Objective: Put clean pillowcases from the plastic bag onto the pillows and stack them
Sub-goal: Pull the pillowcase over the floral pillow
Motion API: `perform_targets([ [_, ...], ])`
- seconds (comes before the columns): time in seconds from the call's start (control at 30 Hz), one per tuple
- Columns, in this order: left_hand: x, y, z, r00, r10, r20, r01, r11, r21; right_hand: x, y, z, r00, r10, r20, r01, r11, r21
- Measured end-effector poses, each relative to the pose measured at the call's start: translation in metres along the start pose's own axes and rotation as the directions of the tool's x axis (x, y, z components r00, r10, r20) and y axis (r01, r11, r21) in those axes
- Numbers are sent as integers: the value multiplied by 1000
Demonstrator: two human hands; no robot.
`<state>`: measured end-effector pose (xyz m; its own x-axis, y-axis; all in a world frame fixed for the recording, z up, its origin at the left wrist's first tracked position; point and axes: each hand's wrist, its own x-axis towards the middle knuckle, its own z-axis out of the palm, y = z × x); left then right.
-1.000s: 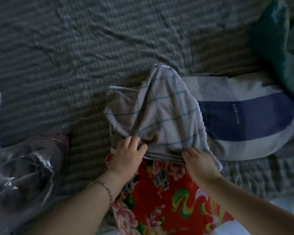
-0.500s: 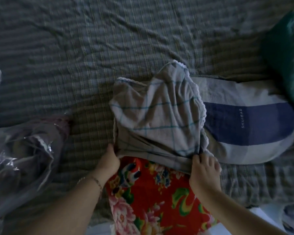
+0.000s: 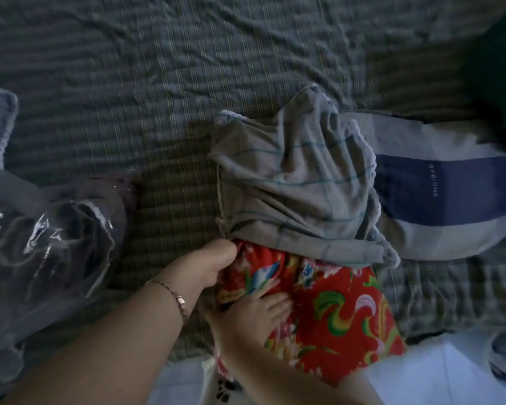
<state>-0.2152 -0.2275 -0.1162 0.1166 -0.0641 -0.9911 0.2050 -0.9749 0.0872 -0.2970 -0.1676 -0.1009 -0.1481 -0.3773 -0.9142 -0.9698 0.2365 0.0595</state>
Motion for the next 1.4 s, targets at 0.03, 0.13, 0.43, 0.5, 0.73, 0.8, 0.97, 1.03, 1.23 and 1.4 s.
perform_targets([
  [0.03, -5, 4, 3, 1000, 6, 22, -6, 999, -31, 7, 4, 0, 996, -7, -93, 14, 998, 67],
  [0.13, -24, 6, 8, 996, 36, 76, -25, 991, -132, 17, 27, -16, 949, -88, -303, 164, 959, 232],
  [0.43, -73, 0, -15, 716, 653, -247, -528, 738, 421, -45, 106, -168, 984, -138, 110, 18, 701, 713],
  [0.5, -82, 3, -3, 714, 635, -296, -621, 769, 150, -66, 112, -195, 972, -172, 161, -1, 679, 734],
  [0.73, -93, -9, 11, 536, 753, -381, -660, 655, 367, -122, 129, -253, 932, -324, 163, 81, 623, 778],
  [0.8, -91, -16, 9, 578, 790, -205, -527, 552, 646, -130, 136, -261, 933, -327, 147, 105, 641, 760],
  [0.97, -129, -29, 28, 678, 735, -24, -608, 578, 544, -141, 146, -272, 945, -301, 128, 136, 716, 684],
  [1.03, -163, -37, 54, 523, 843, 123, -799, 435, 415, -143, 145, -271, 947, -301, 111, 173, 771, 613],
  [1.23, -183, -24, 61, 424, 903, -73, -837, 422, 350, -145, 132, -246, 906, -396, 148, 303, 853, 425],
  [1.4, -198, 15, 58, 767, 618, -171, -602, 786, 140, -153, 126, -231, 861, -459, 219, 357, 852, 383],
])
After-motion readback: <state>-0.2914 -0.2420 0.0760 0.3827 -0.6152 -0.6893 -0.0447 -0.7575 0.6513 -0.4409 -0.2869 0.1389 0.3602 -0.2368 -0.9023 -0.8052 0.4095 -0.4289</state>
